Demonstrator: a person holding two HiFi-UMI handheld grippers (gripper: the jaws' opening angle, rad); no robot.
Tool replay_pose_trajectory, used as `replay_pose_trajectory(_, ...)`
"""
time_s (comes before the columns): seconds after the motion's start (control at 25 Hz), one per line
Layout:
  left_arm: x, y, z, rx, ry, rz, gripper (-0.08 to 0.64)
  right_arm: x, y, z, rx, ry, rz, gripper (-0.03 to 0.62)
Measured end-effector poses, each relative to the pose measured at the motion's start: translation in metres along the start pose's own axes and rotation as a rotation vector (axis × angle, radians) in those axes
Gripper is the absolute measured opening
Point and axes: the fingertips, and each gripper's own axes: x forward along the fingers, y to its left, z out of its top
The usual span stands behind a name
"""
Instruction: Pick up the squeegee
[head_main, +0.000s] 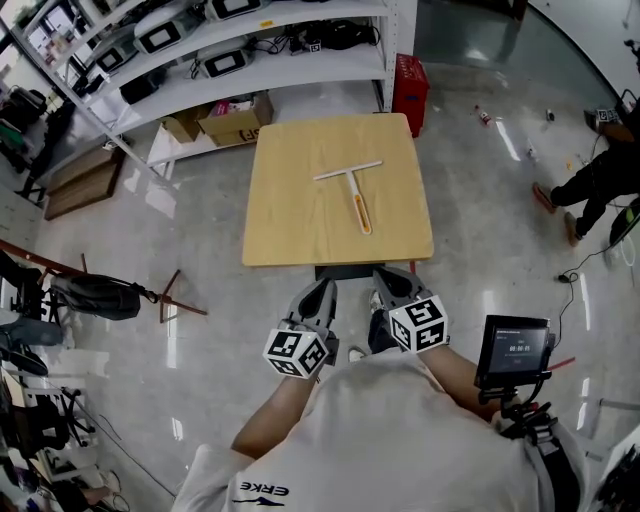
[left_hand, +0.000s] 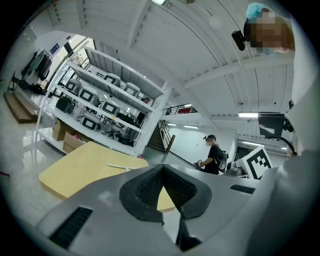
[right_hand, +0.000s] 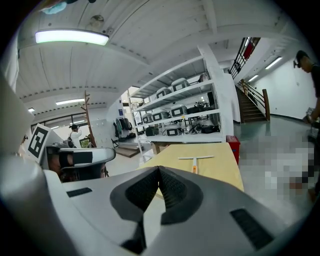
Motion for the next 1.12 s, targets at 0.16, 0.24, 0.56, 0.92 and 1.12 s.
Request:
replay_pose_trajectory(0.16,0.057,0.035,0.005,0.005,0.000,0.015,0.003,0.055,-0.042,0.011,-0.004,0.003,0.016,0.005)
replay_pose_trajectory(0.24,0.062,0.039,0.008,0.003,-0.001,0.018,0.005,0.061,-0.046,0.012,-0.006,0.006,0.015,0.005)
replay_pose_trajectory(0.56,0.068,0.048,0.027,0.013,0.012,0.019,0.003,0.080,-0.050,0.023,-0.011,0.032,0.003,0.005)
replay_pose_trajectory(0.92,0.055,0.052,0.027,-0.003,0.054,0.041,0.005,0.090,-0.044,0.013,-0.010,0.100,-0.002,0.005)
replay_pose_trajectory(1.12,0.114,0.095,0.025,-0.015,0.087,0.090,0.005,0.157,-0.096,0.011,-0.002,0.155,0.009,0.005)
